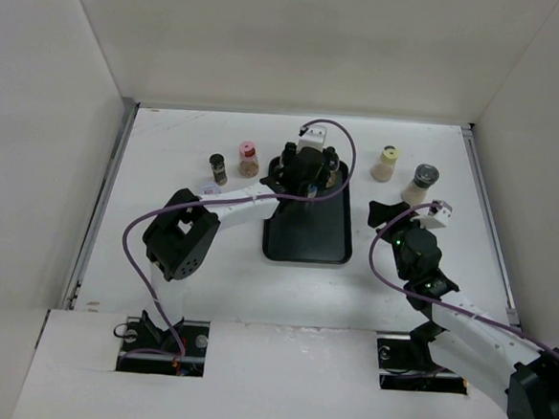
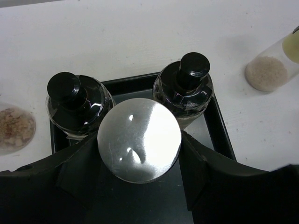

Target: Organize the condiment bottles

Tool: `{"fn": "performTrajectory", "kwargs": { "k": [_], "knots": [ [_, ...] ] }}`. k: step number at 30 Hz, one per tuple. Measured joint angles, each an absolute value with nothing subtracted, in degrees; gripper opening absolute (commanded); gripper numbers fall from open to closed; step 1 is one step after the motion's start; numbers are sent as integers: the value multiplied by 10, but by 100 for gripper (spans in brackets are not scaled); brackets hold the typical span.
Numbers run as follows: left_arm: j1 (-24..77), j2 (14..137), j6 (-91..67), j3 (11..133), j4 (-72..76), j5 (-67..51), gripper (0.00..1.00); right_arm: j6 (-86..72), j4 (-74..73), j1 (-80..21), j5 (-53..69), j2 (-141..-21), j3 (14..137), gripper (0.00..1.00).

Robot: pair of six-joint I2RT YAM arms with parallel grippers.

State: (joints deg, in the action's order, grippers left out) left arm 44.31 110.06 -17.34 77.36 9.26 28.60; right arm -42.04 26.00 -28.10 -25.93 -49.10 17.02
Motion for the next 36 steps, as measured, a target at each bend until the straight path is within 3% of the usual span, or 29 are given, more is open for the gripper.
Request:
{"fn": "performTrajectory", "kwargs": {
  "k": [5,13,27,36],
  "knots": [
    [444,1101,-173,774,102,287,75,-420,260,-281,-259,-491,170,65],
    [447,1070,-173,755,114,289,86,-420,260,-281,-259,-491,170,65],
    [406,740,-192,504,128,358,90,-420,260,-281,-259,-493,170,70],
    [287,713,-260,404,17,369,90,-420,260,-283,-259,-502,170,79]
  ]
}}
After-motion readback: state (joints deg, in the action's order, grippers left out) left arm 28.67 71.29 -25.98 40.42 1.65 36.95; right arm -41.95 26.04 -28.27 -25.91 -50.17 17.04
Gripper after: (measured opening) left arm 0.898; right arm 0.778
